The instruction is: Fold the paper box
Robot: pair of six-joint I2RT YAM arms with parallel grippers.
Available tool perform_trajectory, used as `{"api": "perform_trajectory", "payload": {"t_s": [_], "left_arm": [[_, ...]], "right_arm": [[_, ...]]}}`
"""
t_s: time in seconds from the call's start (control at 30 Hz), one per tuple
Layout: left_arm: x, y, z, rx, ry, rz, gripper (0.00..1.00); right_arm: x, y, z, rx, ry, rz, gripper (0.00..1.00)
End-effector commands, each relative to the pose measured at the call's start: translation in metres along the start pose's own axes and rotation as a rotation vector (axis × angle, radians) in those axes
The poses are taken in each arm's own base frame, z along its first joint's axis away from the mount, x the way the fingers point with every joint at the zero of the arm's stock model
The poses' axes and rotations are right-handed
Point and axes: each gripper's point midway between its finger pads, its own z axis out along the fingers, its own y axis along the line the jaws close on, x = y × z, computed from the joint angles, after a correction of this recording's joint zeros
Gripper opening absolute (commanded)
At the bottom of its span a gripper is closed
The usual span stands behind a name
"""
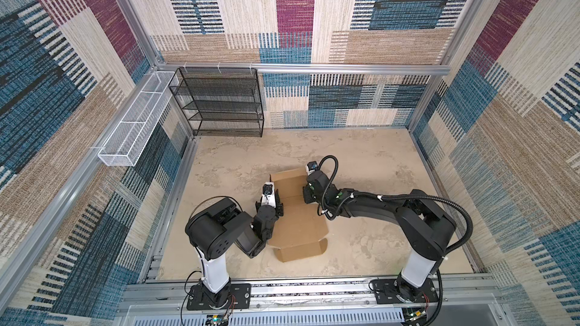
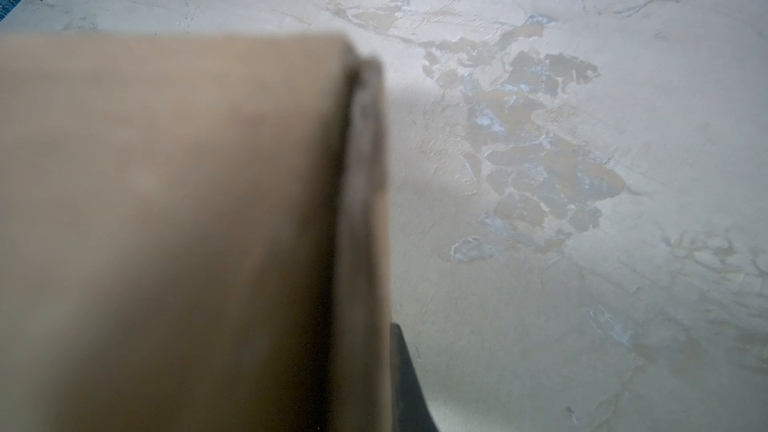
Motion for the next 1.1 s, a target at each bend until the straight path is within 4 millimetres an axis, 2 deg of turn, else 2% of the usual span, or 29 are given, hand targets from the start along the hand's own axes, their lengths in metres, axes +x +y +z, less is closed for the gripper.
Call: {"api": "perform_trajectory", "payload": {"t_s": [0.0,0.33,0.43,0.97,1.07], "left_arm": [[-0.016,-0.009,0.001,0.034,-0.046,0.047,0.3],[-0.023,-0.011,0.002,0.037,-0.053,0.073,0.34],[-0.023,-0.01,0.001,0.038,-0.049,0.072,0.48],[-0.033,-0.009,-0.01,0.059,-0.068,0.065,0.5],[-0.035,-0.01,-0.013,0.072,-0.068,0.059,0.57]], "right_arm": [[-0.012,0.017,-0.003,-0.08,-0.043,0.027,0.0],[-0.014,0.018,-0.003,-0.086,-0.043,0.025,0.0],[-0.016,0.019,-0.003,-0.083,-0.044,0.025,0.0],[-0.017,0.017,0.002,-0.059,-0.038,0.017,0.0],[-0.017,0.017,0.003,-0.057,-0.039,0.015,0.0]]}}
